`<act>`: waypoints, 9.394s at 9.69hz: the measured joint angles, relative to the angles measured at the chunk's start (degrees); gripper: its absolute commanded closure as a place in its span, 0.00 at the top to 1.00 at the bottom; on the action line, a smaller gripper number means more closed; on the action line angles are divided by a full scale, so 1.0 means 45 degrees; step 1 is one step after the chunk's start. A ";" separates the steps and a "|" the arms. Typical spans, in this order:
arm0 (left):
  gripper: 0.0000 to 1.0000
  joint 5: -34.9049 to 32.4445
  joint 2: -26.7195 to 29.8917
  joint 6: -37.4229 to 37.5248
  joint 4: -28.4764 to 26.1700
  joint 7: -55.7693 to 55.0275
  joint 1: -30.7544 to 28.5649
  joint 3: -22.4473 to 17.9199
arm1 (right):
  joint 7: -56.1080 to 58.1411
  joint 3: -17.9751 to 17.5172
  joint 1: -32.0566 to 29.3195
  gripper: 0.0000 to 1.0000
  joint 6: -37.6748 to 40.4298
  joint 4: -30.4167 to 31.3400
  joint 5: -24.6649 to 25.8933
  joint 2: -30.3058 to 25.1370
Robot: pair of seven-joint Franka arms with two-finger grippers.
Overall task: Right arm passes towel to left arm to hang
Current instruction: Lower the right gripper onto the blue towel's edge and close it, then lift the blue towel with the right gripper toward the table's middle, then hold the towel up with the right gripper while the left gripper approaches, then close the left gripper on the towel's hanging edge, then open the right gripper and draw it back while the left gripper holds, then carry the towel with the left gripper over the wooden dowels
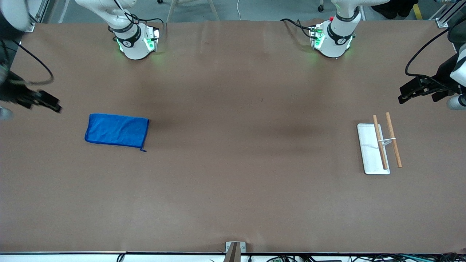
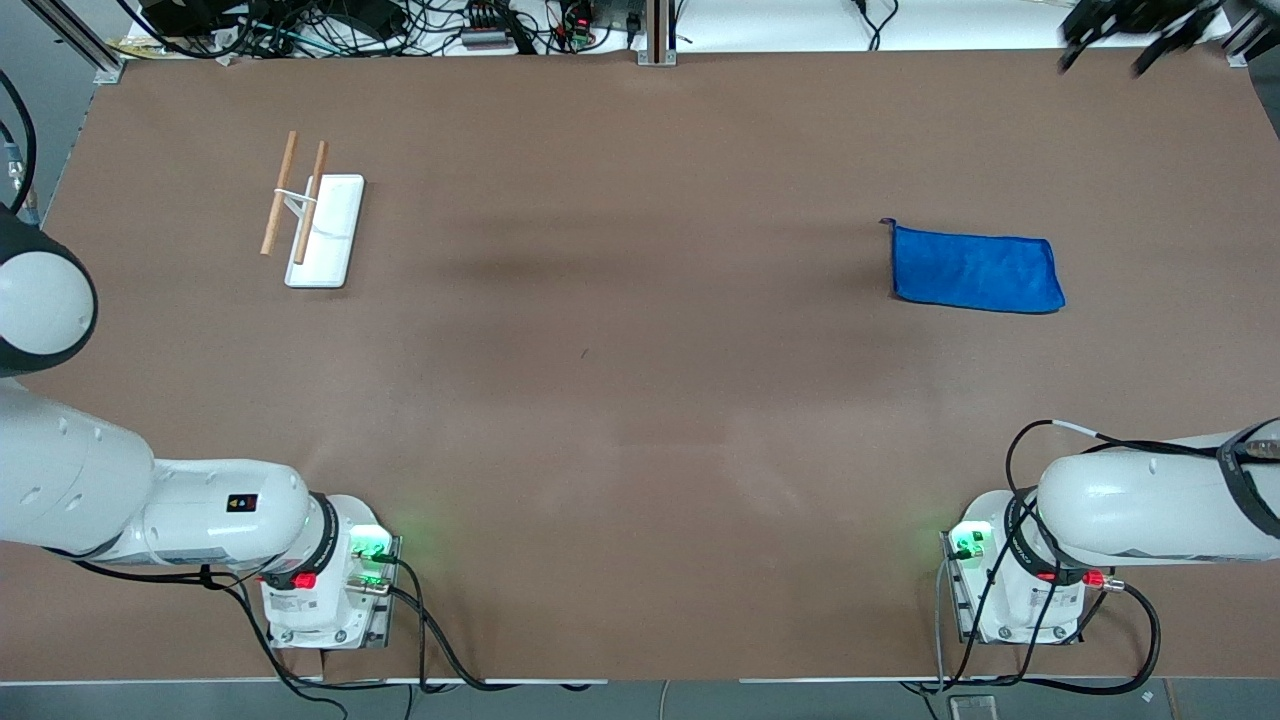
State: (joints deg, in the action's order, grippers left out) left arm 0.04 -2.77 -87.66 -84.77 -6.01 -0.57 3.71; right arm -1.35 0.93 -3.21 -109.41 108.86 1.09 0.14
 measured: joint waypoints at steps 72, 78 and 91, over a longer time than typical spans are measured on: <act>0.00 1.8387 -0.3327 0.2002 -0.7607 1.1914 -0.0452 -0.0101 | -0.4607 -0.9858 0.4381 1.00 -0.9533 -0.5488 -1.2467 0.6248; 0.00 1.8377 -0.3325 0.1998 -0.7588 1.1906 -0.0466 -0.0120 | -0.4945 -0.9133 0.1182 1.00 -0.9159 0.0476 -0.7719 0.2583; 0.00 0.8141 -0.2896 0.1268 -0.1506 0.5909 -0.0896 -0.0625 | -0.3327 -0.1124 0.0024 1.00 0.0856 -0.2100 0.0278 0.0081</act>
State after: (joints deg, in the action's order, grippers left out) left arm 36.67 -15.80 -81.96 -91.55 20.59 -4.60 0.90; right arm -16.32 -4.13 -3.10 -105.56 99.41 2.34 0.51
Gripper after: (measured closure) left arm 0.982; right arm 0.000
